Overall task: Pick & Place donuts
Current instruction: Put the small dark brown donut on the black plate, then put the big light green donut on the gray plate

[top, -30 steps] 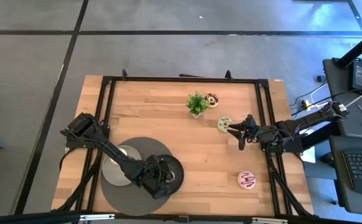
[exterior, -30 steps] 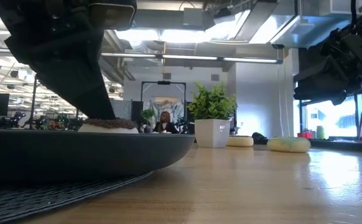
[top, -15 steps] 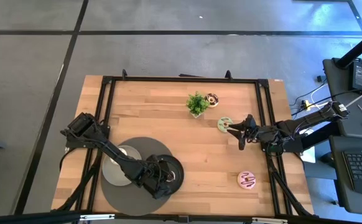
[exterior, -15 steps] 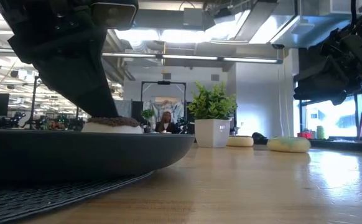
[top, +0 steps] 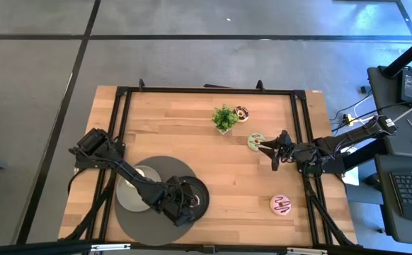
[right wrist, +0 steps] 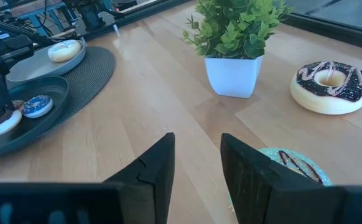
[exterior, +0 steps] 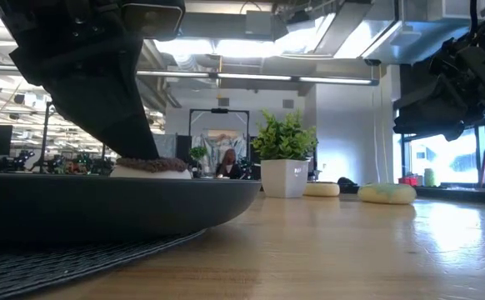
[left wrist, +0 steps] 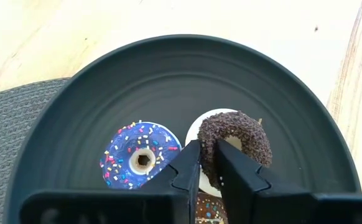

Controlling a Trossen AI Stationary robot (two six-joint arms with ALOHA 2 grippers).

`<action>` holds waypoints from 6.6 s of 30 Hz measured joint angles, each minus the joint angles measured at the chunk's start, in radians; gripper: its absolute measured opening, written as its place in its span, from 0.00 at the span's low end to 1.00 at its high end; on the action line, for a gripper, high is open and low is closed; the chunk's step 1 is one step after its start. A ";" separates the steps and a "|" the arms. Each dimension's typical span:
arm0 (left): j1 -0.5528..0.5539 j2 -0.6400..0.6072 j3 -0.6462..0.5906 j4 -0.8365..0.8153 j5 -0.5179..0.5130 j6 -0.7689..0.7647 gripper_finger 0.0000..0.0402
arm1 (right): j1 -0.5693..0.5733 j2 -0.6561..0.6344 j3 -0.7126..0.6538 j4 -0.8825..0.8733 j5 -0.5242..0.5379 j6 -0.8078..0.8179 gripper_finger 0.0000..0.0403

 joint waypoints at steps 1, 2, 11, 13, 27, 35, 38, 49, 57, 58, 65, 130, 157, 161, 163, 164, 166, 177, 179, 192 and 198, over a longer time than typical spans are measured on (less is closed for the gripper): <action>0.001 0.000 0.000 0.000 0.000 0.000 0.13 | 0.000 0.000 0.000 0.000 0.000 0.000 0.33; 0.003 0.000 0.000 0.000 0.000 0.000 0.14 | 0.000 0.000 0.000 0.000 0.000 0.000 0.33; 0.020 0.000 0.000 -0.002 0.027 0.006 0.18 | 0.000 0.000 0.000 0.000 0.000 0.000 0.33; 0.021 0.000 0.000 -0.007 0.027 0.007 0.18 | 0.000 0.000 0.000 0.000 0.000 0.000 0.33; 0.025 0.000 0.000 -0.008 0.025 0.009 0.18 | 0.000 0.000 0.000 -0.004 -0.001 -0.003 0.33; 0.042 0.000 0.000 0.002 0.030 0.024 0.18 | 0.000 0.000 0.000 -0.006 -0.004 -0.003 0.33; 0.045 0.000 0.000 0.002 0.061 0.025 0.18 | 0.000 0.000 0.000 -0.006 -0.003 -0.003 0.33; 0.044 -0.015 -0.001 -0.013 0.062 0.027 0.18 | 0.000 0.000 0.000 -0.005 -0.003 -0.003 0.33; 0.108 -0.163 -0.001 0.001 0.036 0.061 0.18 | 0.000 -0.003 0.000 0.070 -0.023 -0.027 0.33; 0.119 -0.181 -0.001 0.011 0.039 0.084 0.18 | 0.000 -0.002 0.007 0.085 -0.042 -0.055 0.33; 0.213 -0.265 0.000 0.104 0.017 0.233 0.18 | -0.018 0.086 0.235 -0.273 -0.070 -0.090 0.33; 0.345 -0.269 0.000 0.237 0.019 0.334 0.56 | -0.573 0.854 0.518 -0.493 -0.430 0.213 0.40; 0.345 -0.269 0.000 0.231 0.019 0.340 0.56 | -0.572 0.952 0.519 -0.428 -0.410 0.192 0.49; 0.345 -0.269 0.000 0.231 0.019 0.340 0.56 | -0.571 0.952 0.519 -0.429 -0.416 0.173 0.39; 0.345 -0.269 0.000 0.231 0.026 0.340 0.56 | -0.569 0.952 0.519 -0.428 -0.437 0.134 0.34; 0.346 -0.269 0.000 0.230 0.034 0.340 0.56 | -0.564 0.953 0.523 -0.433 -0.448 0.113 0.32; 0.345 -0.269 0.000 0.230 0.054 0.340 0.56 | -0.537 0.953 0.536 -0.434 -0.483 0.087 0.27; 0.302 -0.333 0.000 0.042 0.083 0.208 0.56 | -0.343 0.953 0.735 -0.430 -0.517 0.027 0.15; 0.277 -0.373 0.000 -0.037 0.047 0.157 0.56 | -0.320 0.956 0.793 -0.419 -0.516 0.008 0.14; 0.102 -0.556 0.001 -0.237 -0.124 -0.026 0.56 | -0.349 1.259 1.173 -0.275 -0.562 -0.214 0.14; 0.026 -0.566 0.001 -0.407 -0.160 -0.210 0.56 | -0.347 1.474 1.324 -0.284 -0.628 -0.213 0.14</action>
